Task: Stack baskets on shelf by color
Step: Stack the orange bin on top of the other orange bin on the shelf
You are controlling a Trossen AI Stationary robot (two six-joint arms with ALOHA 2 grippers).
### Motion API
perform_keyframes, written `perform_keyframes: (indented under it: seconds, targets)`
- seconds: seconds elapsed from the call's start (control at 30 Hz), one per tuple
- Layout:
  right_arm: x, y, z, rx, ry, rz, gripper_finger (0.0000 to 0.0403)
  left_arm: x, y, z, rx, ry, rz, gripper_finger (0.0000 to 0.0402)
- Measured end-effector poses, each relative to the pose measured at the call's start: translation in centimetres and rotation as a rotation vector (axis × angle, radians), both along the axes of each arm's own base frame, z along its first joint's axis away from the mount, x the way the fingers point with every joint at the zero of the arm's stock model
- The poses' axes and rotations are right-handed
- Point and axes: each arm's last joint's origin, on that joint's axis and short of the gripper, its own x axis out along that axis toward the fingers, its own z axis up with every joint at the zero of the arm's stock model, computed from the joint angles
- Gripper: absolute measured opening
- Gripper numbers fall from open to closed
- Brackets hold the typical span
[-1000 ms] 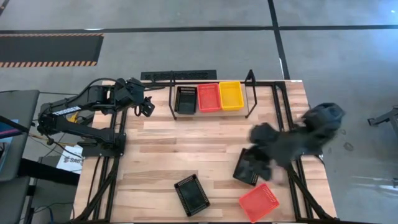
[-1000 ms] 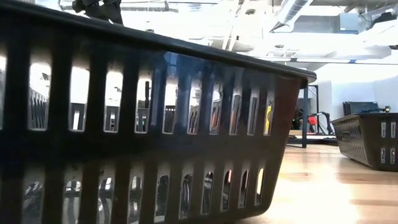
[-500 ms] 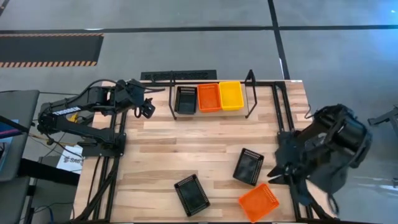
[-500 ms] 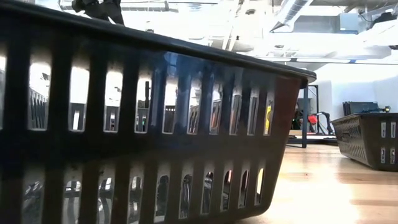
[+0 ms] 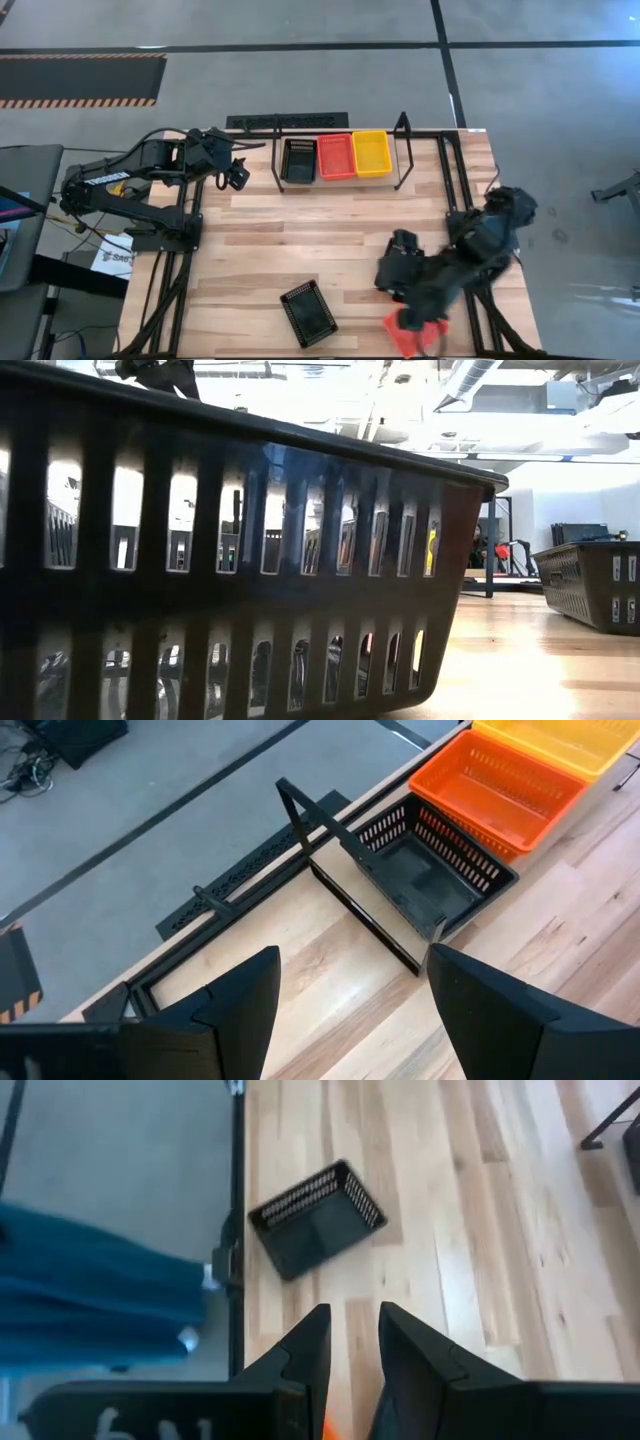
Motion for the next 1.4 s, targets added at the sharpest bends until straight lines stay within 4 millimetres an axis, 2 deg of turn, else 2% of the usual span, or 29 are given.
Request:
perform_keyframes:
  seconds: [0.17, 0.3, 0.43, 0.6, 0.77, 0.97, 1.07, 1.23, 1.4]
  targets:
    - [3.9, -2.2, -1.9, 0.024, 0.102, -0.027, 0.0107, -0.1, 0.0, -0.1, -0.005, 0.014, 0.000, 0.0242]
    - [5.6, -4.2, -4.0, 0.107, 0.302, -0.074, 0.0114, -0.1, 0.0, -0.1, -0.013, 0.014, -0.002, 0.0242]
    - [4.9, -4.6, -4.4, 0.174, 0.372, -0.101, 0.0125, -0.1, -0.1, -0.1, -0.019, 0.012, -0.007, 0.0242]
    - [2.1, -4.9, -4.5, 0.223, 0.410, -0.260, 0.0134, 0.0, -0.3, -0.1, -0.022, 0.008, -0.017, 0.0242]
    - [-3.0, -4.9, -4.6, 0.262, 0.419, -0.415, 0.0133, 0.0, -0.4, -0.1, -0.004, 0.010, -0.015, 0.0242]
    - [-9.0, -5.8, -5.8, 0.304, 0.400, -0.606, 0.0133, 0.0, -0.4, -0.1, 0.000, 0.013, -0.016, 0.0242]
    - [-11.4, -6.1, -6.8, 0.328, 0.410, -0.673, 0.0133, 0.0, -0.4, -0.1, 0.004, 0.015, -0.015, 0.0242]
    - [-14.0, -5.9, -8.9, 0.347, 0.447, -0.777, 0.0134, -0.1, -0.3, -0.1, 0.014, 0.014, -0.006, 0.0242]
    - [-14.6, -3.8, -10.8, 0.370, 0.463, -0.832, 0.0136, -0.1, -0.3, 0.0, 0.017, 0.010, 0.001, 0.0242]
